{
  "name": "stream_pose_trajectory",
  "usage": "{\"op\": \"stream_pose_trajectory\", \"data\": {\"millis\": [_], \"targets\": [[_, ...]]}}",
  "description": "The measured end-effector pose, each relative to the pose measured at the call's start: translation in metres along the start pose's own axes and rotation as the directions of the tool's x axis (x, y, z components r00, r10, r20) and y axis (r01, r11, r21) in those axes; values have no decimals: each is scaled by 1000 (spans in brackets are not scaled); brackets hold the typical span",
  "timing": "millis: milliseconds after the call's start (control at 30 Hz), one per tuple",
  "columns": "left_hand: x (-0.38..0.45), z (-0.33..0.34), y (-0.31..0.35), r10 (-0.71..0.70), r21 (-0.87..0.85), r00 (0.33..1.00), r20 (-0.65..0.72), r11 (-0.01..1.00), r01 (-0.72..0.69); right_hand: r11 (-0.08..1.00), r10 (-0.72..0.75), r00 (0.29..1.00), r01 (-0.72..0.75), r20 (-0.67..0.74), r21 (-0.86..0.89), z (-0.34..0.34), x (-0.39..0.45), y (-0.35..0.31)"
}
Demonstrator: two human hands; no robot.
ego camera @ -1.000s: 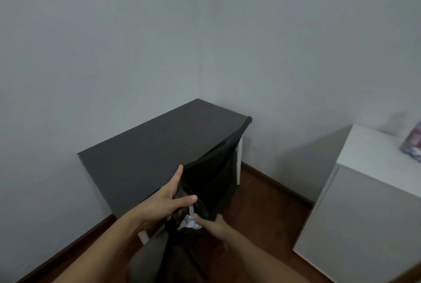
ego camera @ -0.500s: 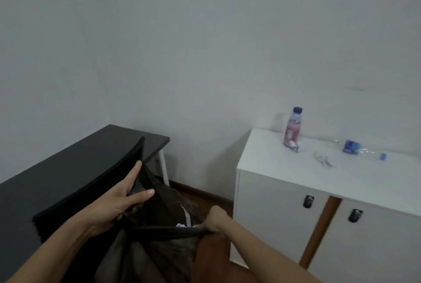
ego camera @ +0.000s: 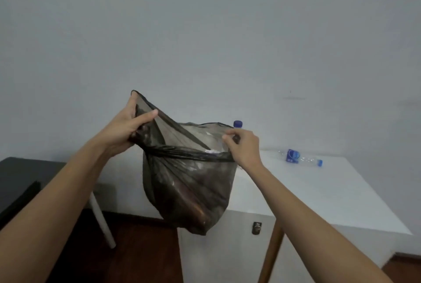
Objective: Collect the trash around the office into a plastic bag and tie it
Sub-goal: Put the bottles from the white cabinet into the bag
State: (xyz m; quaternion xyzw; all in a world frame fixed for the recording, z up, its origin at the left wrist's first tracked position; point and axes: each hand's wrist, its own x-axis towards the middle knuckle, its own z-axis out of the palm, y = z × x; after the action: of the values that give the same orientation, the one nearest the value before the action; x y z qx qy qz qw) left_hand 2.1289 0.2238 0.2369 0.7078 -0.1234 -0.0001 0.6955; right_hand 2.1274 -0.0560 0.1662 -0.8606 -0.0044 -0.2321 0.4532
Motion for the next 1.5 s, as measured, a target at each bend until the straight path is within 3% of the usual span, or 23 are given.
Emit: {"op": "stream_pose_trajectory", "data": {"millis": [100, 267, 367, 500, 567, 633, 700, 833, 1033, 1167, 1267, 1367, 1433, 1500], "targets": [[55, 7, -24, 9, 34, 998, 69, 999, -12, 998, 1, 999, -3, -35, -60, -3, 25, 30], [117, 31, -71, -84, 79, 982, 167, 994, 72, 986, 76, 995, -65, 67, -153, 24, 52, 96], [136, 46, -80, -142, 21, 966, 214, 990, 141, 991, 76, 992, -64, 99, -115, 34, 57, 127], [159, 46, -89, -136, 49, 964, 227, 991, 128, 977, 210, 970, -211, -121, 3, 28, 68, 183], [168, 51, -91, -147, 76, 970, 195, 988, 135, 924, 329, 925, -357, -191, -139, 22, 81, 228], [174, 54, -92, -167, 16, 977, 134, 986, 167, 810, 419, 903, -420, -97, -409, 23, 84, 269], [179, 57, -98, -173, 7, 982, 77, 985, 173, 717, 493, 865, -342, 96, -607, 28, 83, 298], [186, 62, -107, -161, 45, 987, 24, 986, 160, 781, 394, 843, -97, 367, -618, 54, 107, 321], [192, 70, -105, -166, 39, 985, -47, 985, 168, 722, 288, 836, 132, 468, -679, 83, 126, 335], [201, 73, -87, -151, 44, 978, -140, 986, 159, 745, 176, 874, 182, 452, -641, 88, 117, 355], [213, 67, -83, -131, 87, 989, -73, 987, 138, 791, 76, 904, 203, 421, -578, 86, 110, 375], [222, 65, -87, -130, 53, 991, -27, 990, 131, 882, 125, 921, 68, 370, -466, 75, 121, 366], [224, 67, -91, -132, 72, 990, 52, 989, 128, 972, 159, 960, -111, 229, -208, 64, 136, 335], [226, 67, -91, -135, 91, 987, 90, 988, 127, 962, 224, 973, -229, 49, 147, 53, 159, 277]]}}
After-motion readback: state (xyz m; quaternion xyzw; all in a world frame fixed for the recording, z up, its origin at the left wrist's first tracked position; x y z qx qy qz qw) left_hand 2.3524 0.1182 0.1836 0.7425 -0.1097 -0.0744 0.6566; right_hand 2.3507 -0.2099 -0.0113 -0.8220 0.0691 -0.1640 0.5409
